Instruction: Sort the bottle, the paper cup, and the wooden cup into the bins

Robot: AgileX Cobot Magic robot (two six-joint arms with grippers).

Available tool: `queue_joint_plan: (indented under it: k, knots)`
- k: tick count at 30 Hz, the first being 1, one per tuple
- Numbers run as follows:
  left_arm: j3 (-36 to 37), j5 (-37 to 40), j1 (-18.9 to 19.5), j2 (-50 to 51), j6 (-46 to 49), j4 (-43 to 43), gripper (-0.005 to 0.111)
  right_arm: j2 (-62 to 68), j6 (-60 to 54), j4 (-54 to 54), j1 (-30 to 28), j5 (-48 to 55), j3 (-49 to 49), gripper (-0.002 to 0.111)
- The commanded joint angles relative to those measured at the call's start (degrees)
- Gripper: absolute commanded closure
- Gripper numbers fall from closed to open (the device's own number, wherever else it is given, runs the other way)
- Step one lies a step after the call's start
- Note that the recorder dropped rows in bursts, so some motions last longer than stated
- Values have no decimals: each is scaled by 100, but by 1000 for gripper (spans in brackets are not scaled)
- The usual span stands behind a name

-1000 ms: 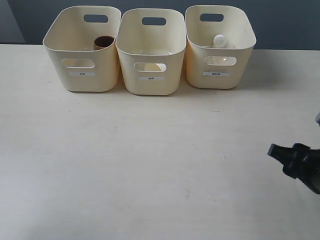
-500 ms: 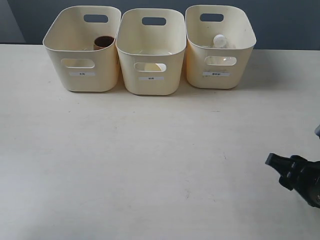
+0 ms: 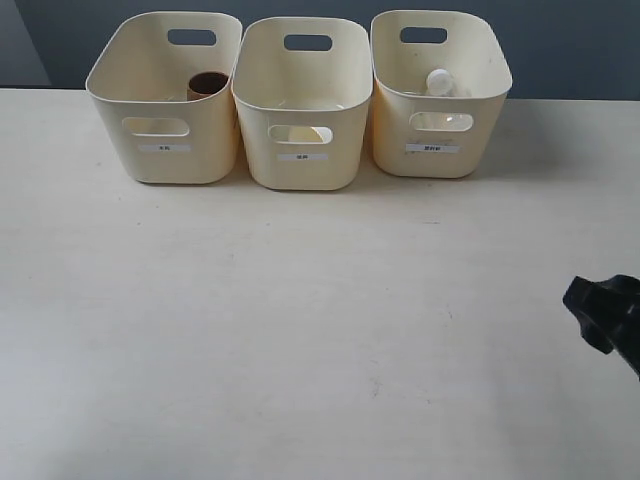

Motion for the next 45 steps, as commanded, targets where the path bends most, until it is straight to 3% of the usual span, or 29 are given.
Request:
queue_joint_plan:
  k: [1,12,23,32,45]
  knots:
    - [7,-34,-18,-28,-11,0,107,-899,-182,-79,-11,-86,507,53]
    - [7,-34,-18,-28,-11,0,107,-3072,-357,-159,-11,-59,1001,53]
    - [7,-22,-18,-28,-11,0,107,-4498,-2400,663,-49,-104,1001,53]
    - [7,-32,-18,-28,-11,0,107,-4498,-2996,1416,-908,-113,1001,53]
    - [7,-32,-18,-28,-11,0,107,-4498,-2996,1429,-935,-122,1001,53]
